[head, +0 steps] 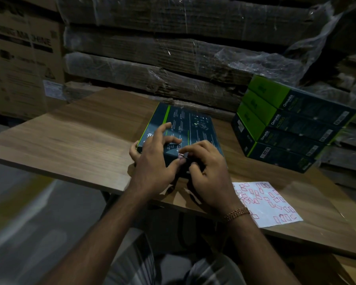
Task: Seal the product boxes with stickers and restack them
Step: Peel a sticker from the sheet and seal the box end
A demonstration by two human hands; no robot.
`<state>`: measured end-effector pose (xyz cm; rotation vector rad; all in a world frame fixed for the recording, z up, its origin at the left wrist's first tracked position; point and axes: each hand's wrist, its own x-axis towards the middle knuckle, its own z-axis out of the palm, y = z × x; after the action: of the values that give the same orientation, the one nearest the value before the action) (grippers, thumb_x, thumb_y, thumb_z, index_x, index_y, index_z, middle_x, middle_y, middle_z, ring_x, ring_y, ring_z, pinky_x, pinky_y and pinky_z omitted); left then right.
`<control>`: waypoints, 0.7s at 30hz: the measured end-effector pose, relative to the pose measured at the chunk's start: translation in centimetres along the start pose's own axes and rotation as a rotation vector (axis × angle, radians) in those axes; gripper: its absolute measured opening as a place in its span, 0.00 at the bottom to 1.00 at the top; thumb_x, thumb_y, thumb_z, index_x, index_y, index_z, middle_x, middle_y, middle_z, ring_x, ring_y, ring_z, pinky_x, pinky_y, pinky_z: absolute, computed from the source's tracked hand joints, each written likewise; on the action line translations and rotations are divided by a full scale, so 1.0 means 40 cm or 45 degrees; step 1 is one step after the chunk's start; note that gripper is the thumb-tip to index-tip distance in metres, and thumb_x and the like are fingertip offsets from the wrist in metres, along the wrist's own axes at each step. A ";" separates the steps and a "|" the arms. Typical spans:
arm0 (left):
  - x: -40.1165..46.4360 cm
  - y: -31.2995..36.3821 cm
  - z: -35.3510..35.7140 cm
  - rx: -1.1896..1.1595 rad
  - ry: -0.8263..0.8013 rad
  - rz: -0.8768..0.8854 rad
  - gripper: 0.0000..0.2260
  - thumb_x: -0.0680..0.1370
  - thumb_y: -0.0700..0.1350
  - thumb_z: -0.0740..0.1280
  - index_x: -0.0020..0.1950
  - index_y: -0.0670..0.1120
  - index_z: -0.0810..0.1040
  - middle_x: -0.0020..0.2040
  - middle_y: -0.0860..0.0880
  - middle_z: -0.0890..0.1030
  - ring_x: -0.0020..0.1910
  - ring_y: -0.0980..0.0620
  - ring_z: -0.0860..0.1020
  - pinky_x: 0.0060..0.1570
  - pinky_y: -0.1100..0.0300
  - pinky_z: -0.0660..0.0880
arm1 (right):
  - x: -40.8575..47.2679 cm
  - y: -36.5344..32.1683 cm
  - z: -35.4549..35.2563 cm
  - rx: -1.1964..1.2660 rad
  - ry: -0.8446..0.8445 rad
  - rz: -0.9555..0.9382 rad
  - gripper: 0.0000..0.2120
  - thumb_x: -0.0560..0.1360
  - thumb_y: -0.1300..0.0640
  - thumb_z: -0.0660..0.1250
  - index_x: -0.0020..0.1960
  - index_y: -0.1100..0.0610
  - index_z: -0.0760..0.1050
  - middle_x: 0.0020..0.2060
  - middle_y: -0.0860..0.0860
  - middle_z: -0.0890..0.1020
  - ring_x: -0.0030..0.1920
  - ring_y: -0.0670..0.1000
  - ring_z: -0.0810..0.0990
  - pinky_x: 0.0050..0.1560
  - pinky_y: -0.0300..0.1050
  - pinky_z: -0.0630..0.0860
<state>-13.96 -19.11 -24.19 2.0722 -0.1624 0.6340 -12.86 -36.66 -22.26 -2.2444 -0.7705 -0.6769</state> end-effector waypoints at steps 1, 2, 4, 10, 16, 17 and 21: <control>0.001 -0.002 0.000 -0.003 -0.002 0.001 0.41 0.78 0.53 0.77 0.84 0.60 0.56 0.64 0.67 0.78 0.72 0.67 0.64 0.79 0.34 0.48 | -0.001 -0.001 0.000 -0.010 0.005 -0.008 0.15 0.75 0.63 0.64 0.58 0.53 0.83 0.51 0.46 0.77 0.55 0.50 0.77 0.54 0.51 0.78; 0.001 -0.003 -0.001 -0.007 -0.007 0.002 0.41 0.78 0.52 0.77 0.84 0.60 0.56 0.65 0.67 0.78 0.73 0.67 0.63 0.79 0.34 0.47 | -0.002 -0.002 0.000 -0.026 0.005 -0.013 0.15 0.75 0.62 0.64 0.57 0.53 0.83 0.51 0.46 0.77 0.55 0.50 0.77 0.54 0.51 0.78; 0.004 -0.007 0.001 -0.016 -0.012 0.005 0.41 0.78 0.51 0.77 0.84 0.60 0.56 0.65 0.68 0.79 0.75 0.65 0.65 0.79 0.34 0.47 | -0.002 -0.004 0.000 -0.053 -0.014 -0.007 0.15 0.75 0.60 0.63 0.57 0.53 0.83 0.52 0.46 0.76 0.55 0.50 0.76 0.54 0.51 0.77; 0.006 -0.010 0.004 -0.030 0.000 0.012 0.40 0.78 0.50 0.77 0.83 0.62 0.57 0.64 0.68 0.79 0.76 0.60 0.69 0.78 0.33 0.49 | 0.001 -0.006 0.004 -0.101 -0.058 0.007 0.19 0.78 0.56 0.61 0.64 0.52 0.83 0.53 0.46 0.74 0.56 0.49 0.74 0.56 0.49 0.76; 0.005 -0.011 0.006 -0.021 0.018 0.020 0.41 0.78 0.50 0.77 0.83 0.61 0.57 0.64 0.68 0.79 0.75 0.61 0.69 0.79 0.34 0.48 | -0.009 -0.008 -0.006 0.020 -0.002 0.035 0.14 0.75 0.61 0.62 0.55 0.52 0.82 0.52 0.46 0.77 0.56 0.49 0.77 0.55 0.49 0.77; 0.006 -0.012 0.007 -0.018 0.020 0.023 0.40 0.78 0.50 0.77 0.83 0.61 0.57 0.64 0.68 0.79 0.75 0.61 0.69 0.79 0.34 0.47 | -0.008 -0.010 -0.005 0.005 -0.016 0.036 0.13 0.76 0.61 0.62 0.55 0.52 0.82 0.52 0.46 0.77 0.56 0.49 0.77 0.55 0.48 0.77; 0.006 -0.016 0.007 -0.017 0.018 0.021 0.40 0.78 0.51 0.77 0.83 0.61 0.57 0.65 0.67 0.80 0.76 0.61 0.68 0.79 0.37 0.45 | 0.005 -0.016 -0.003 -0.031 -0.064 0.064 0.14 0.76 0.60 0.62 0.57 0.53 0.82 0.52 0.45 0.75 0.56 0.47 0.75 0.56 0.45 0.76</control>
<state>-13.41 -18.96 -24.67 2.0547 -0.1756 0.6562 -13.20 -36.28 -21.79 -2.3030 -0.7306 -0.6113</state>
